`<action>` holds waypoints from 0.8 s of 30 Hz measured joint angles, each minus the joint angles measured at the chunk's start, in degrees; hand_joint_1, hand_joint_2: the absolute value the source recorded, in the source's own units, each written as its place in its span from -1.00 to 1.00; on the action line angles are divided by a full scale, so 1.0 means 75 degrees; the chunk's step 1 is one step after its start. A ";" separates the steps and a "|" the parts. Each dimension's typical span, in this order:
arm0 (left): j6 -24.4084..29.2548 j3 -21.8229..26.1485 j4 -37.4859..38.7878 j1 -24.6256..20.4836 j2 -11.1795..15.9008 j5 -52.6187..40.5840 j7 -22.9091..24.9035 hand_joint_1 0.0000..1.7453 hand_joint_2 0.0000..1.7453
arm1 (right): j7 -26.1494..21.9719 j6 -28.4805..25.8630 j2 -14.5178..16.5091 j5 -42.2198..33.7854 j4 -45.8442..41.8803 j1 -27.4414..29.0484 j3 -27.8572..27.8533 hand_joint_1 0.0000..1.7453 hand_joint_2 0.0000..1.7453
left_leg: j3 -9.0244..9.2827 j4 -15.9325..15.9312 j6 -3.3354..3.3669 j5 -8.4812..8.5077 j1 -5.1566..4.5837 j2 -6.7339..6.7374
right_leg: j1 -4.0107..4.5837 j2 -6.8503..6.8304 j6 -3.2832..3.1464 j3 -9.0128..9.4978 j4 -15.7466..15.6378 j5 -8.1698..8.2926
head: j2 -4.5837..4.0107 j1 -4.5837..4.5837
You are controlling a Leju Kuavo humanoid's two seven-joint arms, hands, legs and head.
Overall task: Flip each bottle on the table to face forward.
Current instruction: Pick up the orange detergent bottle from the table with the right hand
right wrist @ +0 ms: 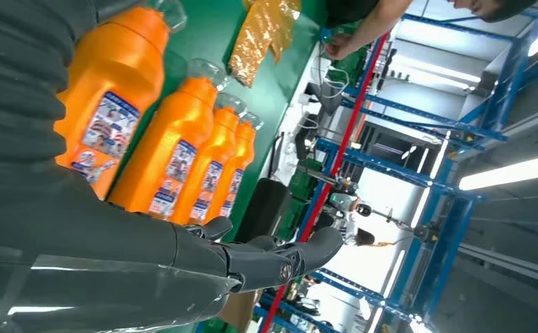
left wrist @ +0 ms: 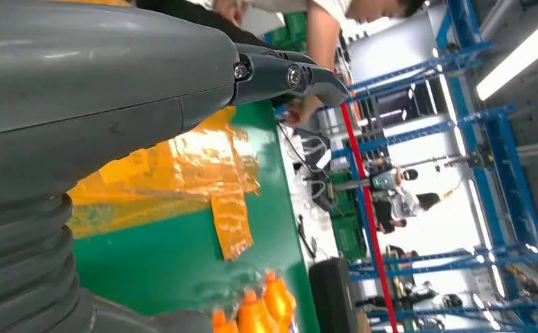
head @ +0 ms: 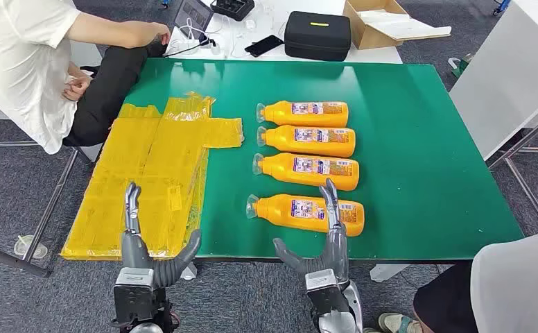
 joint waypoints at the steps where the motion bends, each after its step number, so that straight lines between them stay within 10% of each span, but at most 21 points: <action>1: 0.0002 -0.0023 0.0011 -0.0013 0.0000 -0.0002 0.0000 -1.00 1.00 | 0.0000 0.0000 0.0013 -0.0004 0.0000 -0.0007 0.0011 -1.00 1.00 | 0.0000 0.0000 0.0000 0.0000 0.0000 0.0000 | 0.0000 0.0000 0.0000 0.0000 0.0000 0.0000 | 0.0000 0.0000; 24: -0.0336 -0.0234 0.0627 -0.0210 -0.0004 -0.0042 0.0004 -1.00 1.00 | 0.0778 -0.0324 0.0031 0.0915 0.0319 -0.0187 0.0022 -1.00 1.00 | -0.0001 0.0000 -0.0001 -0.0002 0.0000 0.0001 | 0.0001 0.0000 -0.0001 -0.0003 0.0000 -0.0002 | 0.0000 0.0002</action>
